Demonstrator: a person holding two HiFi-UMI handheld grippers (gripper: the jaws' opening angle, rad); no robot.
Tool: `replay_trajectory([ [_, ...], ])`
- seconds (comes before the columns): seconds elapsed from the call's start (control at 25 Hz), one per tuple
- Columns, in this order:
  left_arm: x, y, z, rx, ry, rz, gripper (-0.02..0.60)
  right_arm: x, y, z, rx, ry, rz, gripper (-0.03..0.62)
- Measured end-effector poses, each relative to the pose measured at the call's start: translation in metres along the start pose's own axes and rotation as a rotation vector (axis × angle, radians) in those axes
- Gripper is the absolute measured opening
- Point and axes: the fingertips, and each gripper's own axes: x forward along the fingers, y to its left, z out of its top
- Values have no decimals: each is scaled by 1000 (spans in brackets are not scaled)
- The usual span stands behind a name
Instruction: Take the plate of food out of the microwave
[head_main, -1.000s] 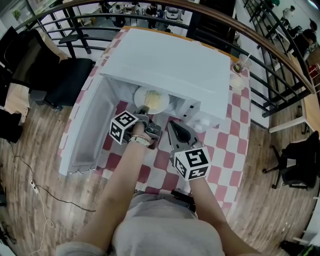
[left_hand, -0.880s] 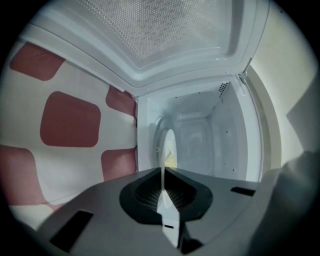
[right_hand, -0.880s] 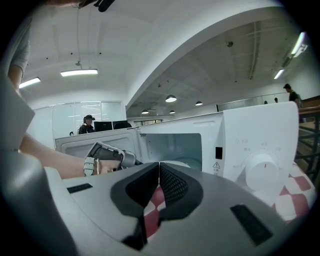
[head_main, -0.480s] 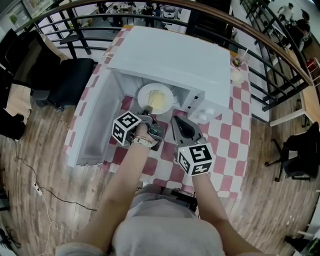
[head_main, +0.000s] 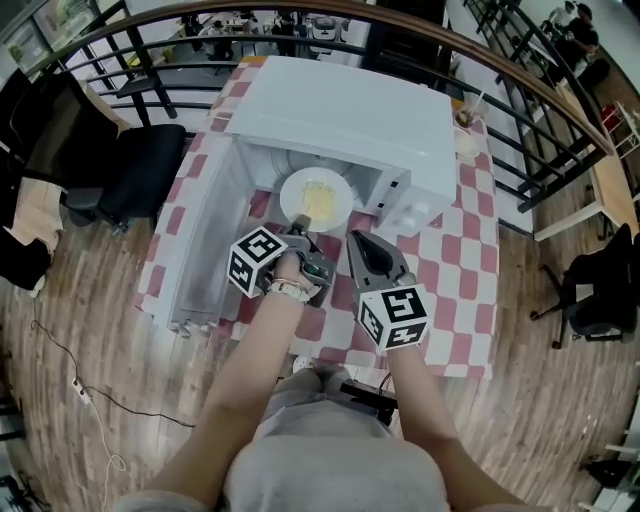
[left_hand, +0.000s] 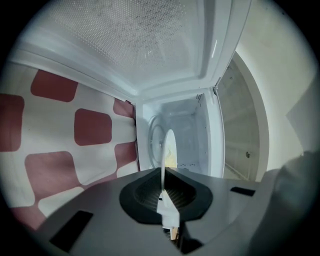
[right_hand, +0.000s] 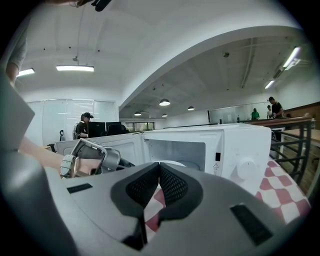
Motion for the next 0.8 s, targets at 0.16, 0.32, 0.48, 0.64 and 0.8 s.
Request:
replay_trajectory([
  [0.16, -10, -4, -2, 8, 16, -10, 11, -3, 5, 2, 7, 0, -23, 26],
  [0.32, -21, -9, -4, 13, 31, -20, 11, -8, 9, 5, 14, -5, -51, 25],
  [0.48, -28, -14, -5, 22, 39, -31, 11, -13, 14, 12, -13, -16, -60, 25],
  [0.64, -34, -19, -9, 50, 57, -37, 11, -20, 18, 22, -48, -32, -63, 25],
  [0.8, -43, -32, -16, 56, 57, -56, 11, -27, 20, 24, -67, -26, -53, 25],
])
